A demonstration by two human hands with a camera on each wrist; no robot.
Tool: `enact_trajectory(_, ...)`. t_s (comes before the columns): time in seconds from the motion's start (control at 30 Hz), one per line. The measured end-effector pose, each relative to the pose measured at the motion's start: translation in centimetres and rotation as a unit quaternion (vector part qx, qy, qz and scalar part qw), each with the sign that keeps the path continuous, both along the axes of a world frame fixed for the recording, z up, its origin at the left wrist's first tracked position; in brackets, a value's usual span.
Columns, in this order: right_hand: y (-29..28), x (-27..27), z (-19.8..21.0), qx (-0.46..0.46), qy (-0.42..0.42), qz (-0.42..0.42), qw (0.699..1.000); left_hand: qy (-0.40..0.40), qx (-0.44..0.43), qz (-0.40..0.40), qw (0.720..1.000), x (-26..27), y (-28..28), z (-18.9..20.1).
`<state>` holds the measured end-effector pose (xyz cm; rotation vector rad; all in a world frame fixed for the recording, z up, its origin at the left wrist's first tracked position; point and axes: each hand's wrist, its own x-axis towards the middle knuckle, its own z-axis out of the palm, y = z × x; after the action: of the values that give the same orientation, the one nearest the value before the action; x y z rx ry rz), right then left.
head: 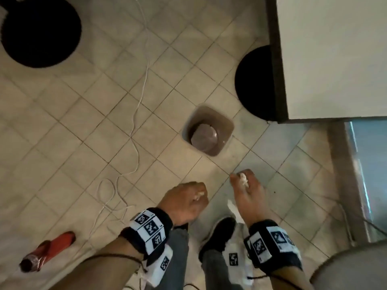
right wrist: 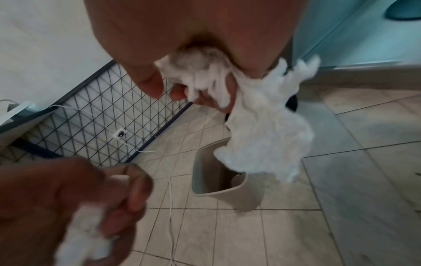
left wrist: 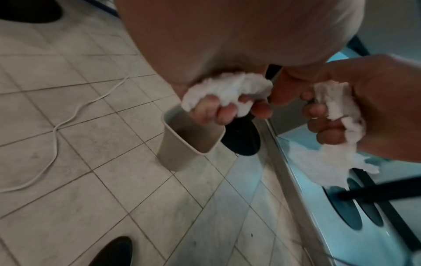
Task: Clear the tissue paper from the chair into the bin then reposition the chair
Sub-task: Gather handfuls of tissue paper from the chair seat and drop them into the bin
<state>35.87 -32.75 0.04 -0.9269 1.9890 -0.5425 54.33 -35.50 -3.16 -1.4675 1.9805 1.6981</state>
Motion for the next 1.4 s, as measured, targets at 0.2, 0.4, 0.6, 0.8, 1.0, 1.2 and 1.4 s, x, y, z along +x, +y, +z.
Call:
enact_trajectory(0.2,-8.0,0.7,-7.2,0.019,-0.066,0.045,0.997,0.033,0.008,0.094,0.995,-1.1,-5.5,-5.9)
enact_trajectory(0.4,-13.9,-0.5,-15.0,-0.026,-0.066,0.053,0.996,0.050,-0.080,0.150,0.984,-3.8,-11.4,-12.8)
enact_trajectory(0.6,-17.2,-1.5,-22.6,-0.036,0.021,0.090,0.995,0.055,-0.121,0.172,0.976,-6.6,-14.9,-19.4)
enact_trajectory(0.8,-17.2,-2.4,-26.4,-0.021,0.031,0.146,0.989,-0.025,-0.092,0.123,0.988,-7.5,-15.3,-23.2)
enact_trajectory(1.0,-15.6,-3.5,-25.7,0.099,0.093,0.279,0.951,-0.064,-0.059,0.084,0.993,-6.7,-15.2,-23.1)
enact_trajectory(1.2,-12.5,-3.7,-19.5,0.105,0.073,0.275,0.953,-0.069,-0.069,0.124,0.988,-4.2,-13.5,-18.4)
enact_trajectory(1.4,-4.3,-4.4,-12.5,0.137,-0.003,0.246,0.960,-0.062,0.024,0.153,0.986,2.9,-6.6,-11.9)
